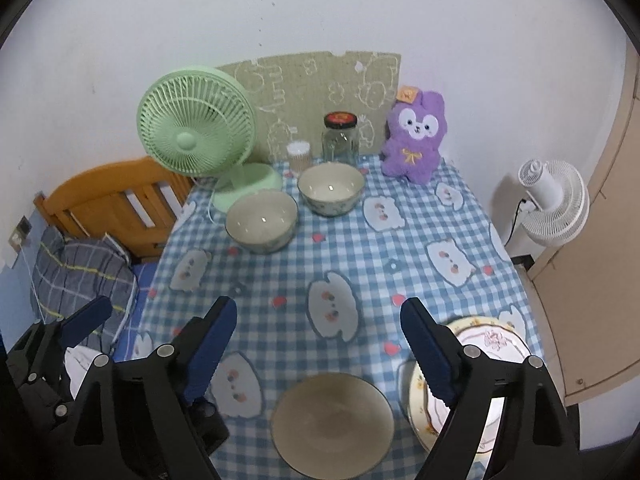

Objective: Organize plates and bowls
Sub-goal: 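Open both grippers and release the bowl on the tablecloth, then move both grippers to the beige bowl by the green fan base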

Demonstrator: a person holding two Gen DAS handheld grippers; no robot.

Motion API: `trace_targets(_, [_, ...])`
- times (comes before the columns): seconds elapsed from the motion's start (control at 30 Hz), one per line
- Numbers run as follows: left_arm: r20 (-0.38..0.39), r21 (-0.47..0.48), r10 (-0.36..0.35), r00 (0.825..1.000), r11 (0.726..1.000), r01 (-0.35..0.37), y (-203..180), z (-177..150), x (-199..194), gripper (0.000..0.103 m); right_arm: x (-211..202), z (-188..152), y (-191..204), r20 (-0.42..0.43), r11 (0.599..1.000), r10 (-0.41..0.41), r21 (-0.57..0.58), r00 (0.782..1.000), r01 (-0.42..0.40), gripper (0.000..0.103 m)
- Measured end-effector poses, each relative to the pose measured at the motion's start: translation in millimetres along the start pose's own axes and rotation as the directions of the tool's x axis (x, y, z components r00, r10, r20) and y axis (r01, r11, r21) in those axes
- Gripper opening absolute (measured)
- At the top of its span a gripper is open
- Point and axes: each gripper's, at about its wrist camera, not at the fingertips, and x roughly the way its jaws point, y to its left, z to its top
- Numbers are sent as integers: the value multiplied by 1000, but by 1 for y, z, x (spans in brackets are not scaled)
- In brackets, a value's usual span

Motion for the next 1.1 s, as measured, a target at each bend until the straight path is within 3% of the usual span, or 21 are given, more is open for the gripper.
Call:
trace_targets(0.43, [14,5,-6,1000,1000,6,19,39,21,90,20,39,20,5,1000,-20,-4,1000,20,86])
trace_targets(0.93, [-7,-11,53,999,999,-53,29,87,100,90,105,89,26,-21,998,60,-27,998,-61,86])
trace_targets(1.1, [-14,-27,77,997,997,-78,37,95,125,85,135,100,33,-25,997,51,-49,998,-52,86])
